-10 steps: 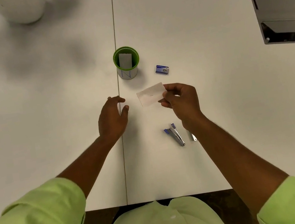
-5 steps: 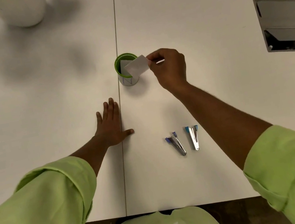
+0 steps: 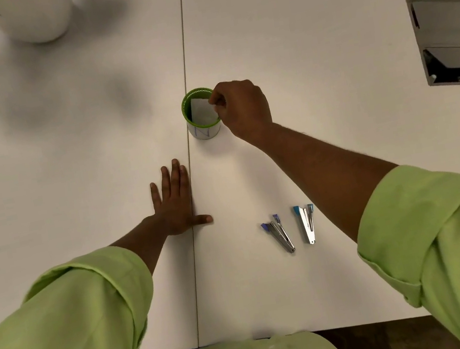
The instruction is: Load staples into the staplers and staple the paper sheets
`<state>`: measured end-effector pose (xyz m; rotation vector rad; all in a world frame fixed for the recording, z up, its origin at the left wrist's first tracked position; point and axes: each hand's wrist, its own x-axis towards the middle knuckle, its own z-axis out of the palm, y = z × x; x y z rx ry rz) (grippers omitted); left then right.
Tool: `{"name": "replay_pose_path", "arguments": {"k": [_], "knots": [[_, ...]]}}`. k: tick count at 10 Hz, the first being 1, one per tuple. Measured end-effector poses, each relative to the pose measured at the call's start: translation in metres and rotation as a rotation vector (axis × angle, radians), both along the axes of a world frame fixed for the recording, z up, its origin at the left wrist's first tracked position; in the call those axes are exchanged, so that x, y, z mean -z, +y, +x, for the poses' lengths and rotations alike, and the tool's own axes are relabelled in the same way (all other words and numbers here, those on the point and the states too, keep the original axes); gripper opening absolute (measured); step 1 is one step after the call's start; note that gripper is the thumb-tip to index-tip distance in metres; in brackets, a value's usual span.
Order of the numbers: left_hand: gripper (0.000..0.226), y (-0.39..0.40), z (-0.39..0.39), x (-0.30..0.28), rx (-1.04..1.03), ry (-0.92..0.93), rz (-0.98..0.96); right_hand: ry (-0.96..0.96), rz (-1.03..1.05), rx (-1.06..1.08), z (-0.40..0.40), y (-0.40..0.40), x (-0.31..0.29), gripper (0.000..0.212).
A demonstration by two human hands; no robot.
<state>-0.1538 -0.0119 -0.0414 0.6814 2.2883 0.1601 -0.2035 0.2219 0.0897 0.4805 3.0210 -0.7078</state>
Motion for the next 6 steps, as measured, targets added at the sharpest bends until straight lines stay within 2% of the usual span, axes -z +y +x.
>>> {"name": "replay_pose_path", "arguments": {"k": [3, 4, 6], "knots": [[0.148, 0.000, 0.001, 0.002, 0.003, 0.001, 0.002, -0.041, 0.080, -0.114, -0.013, 0.000, 0.019, 0.029], [0.148, -0.002, 0.001, 0.004, 0.004, 0.014, 0.010, -0.008, 0.065, -0.086, -0.012, 0.000, 0.020, 0.031], [0.146, -0.002, 0.001, 0.010, -0.006, 0.070, 0.012, 0.231, 0.027, 0.074, 0.012, -0.001, 0.018, 0.017]]}}
